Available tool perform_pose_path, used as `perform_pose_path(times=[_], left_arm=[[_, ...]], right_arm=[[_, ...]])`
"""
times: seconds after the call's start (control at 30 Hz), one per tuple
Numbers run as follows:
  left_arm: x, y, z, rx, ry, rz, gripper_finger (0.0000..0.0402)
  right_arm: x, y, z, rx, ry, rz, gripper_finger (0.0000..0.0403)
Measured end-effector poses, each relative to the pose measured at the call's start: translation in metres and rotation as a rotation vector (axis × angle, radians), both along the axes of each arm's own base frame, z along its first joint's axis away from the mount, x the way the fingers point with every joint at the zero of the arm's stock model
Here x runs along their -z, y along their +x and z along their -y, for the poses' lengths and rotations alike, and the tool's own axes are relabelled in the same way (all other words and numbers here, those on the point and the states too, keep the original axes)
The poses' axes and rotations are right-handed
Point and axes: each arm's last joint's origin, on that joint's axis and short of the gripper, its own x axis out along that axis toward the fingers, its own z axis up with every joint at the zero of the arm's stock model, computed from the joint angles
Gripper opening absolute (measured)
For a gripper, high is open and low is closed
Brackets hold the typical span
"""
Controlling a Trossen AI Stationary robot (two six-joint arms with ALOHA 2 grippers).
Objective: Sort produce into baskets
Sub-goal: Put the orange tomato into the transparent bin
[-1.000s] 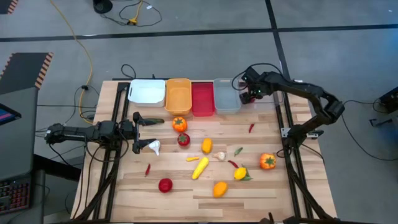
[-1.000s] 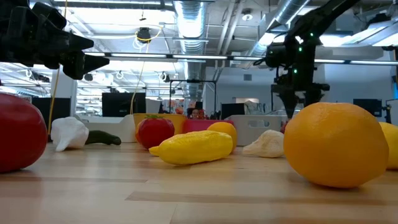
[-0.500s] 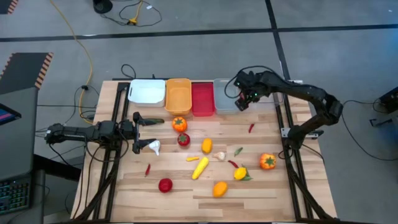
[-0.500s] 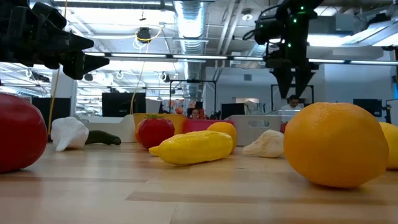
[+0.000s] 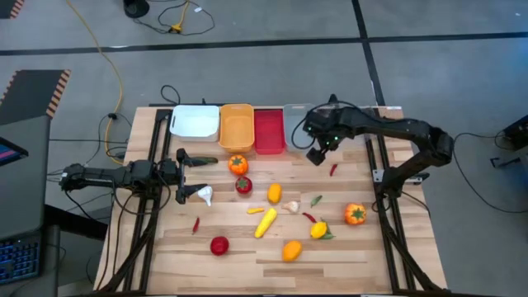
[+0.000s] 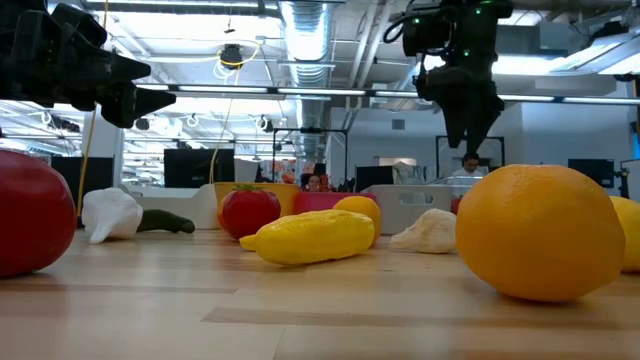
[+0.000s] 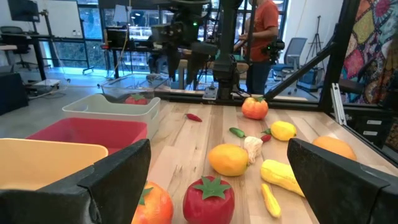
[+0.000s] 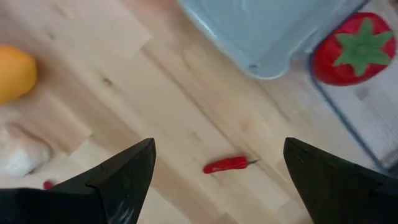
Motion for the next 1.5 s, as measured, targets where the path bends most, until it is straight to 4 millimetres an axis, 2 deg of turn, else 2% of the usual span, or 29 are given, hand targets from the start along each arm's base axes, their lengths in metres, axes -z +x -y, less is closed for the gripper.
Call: perform_pose_path(times=[0.37,0.7,0.97,1.3,1.5], left_arm=[[0.0,0.0,0.0,0.0,0.0,0.0,0.0365],[0.0,0.0,0.0,0.0,0.0,0.0,0.0365],[0.0,0.0,0.0,0.0,0.0,0.0,0.0365],[0.0,0.0,0.0,0.0,0.0,0.0,0.0365],[0.0,0.0,0.0,0.0,0.0,0.0,0.0365]], right_arm=[[0.001,0.006,-0.045,-0.128,0.213,-0.01,0.0382],[0.001,0.004,-0.104,-0.254,0.241,-0.106,0.0382],[0.001,-0.008,-0.145,-0.135,0.23,-0.197,0.0382],[0.011,-0.036,-0.18,0.285,0.149,-0.348,0.0382],[0.013,-0.047,-0.203,0.484,0.109,-0.337,0.0382]])
